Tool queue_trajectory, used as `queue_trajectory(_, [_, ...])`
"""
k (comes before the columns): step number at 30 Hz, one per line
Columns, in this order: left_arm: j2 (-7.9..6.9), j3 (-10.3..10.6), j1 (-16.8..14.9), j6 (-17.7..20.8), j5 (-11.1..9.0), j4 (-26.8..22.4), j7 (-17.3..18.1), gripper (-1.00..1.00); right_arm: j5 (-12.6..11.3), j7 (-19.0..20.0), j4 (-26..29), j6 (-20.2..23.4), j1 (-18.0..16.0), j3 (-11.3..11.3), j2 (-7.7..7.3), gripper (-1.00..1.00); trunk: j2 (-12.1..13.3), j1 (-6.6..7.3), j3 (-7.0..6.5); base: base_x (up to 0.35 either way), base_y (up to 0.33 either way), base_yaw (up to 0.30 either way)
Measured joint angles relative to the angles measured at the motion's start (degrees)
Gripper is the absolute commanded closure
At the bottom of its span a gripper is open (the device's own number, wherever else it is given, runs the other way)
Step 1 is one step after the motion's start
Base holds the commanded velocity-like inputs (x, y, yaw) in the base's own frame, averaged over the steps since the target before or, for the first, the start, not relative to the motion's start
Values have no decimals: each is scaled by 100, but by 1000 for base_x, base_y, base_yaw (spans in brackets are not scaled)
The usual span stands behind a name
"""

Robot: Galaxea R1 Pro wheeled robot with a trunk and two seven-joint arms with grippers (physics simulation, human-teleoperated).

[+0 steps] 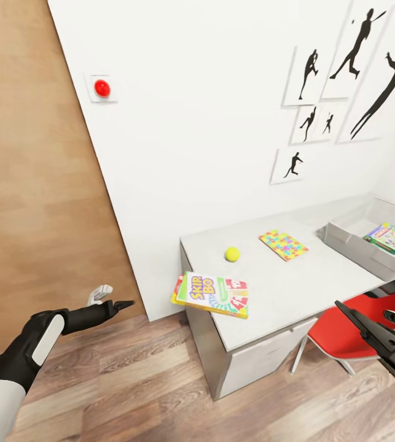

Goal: Put all the toys in the child's room - the three board games (two on the bed and one on the table), the two jigsaw puzzles on the table, and the tennis ball on the table - inside the toy box on the table in the child's room.

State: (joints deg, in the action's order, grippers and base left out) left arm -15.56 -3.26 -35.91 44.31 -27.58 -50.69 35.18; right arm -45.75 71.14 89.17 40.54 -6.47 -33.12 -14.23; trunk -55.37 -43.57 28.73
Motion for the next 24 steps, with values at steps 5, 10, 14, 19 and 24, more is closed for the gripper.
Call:
queue_trajectory(5, [0,-1,0,5,-1,0,9,-100,0,0,1,-1,0,0,1,-100,0,0,0,0,-209,0])
queue_trajectory(10, [0,0,-1,2,-8,-1,26,-100,-1,1,3,-2,0,0,0,-100,0,0,0,0,-103,0])
queue_trajectory(14, [0,1,0,2,-2,0,33,-100,0,0,6,-3,0,6,2,-100,0,0,0,0,-231,0])
queue_trajectory(19, [0,1,0,5,-4,0,36,-100,0,0,6,-4,0,8,1,-100,0,0,0,0,-276,0])
queue_trajectory(24, [0,0,0,8,-10,-1,43,-100,0,1,5,-8,0,13,6,-100,0,0,0,0,-183,0])
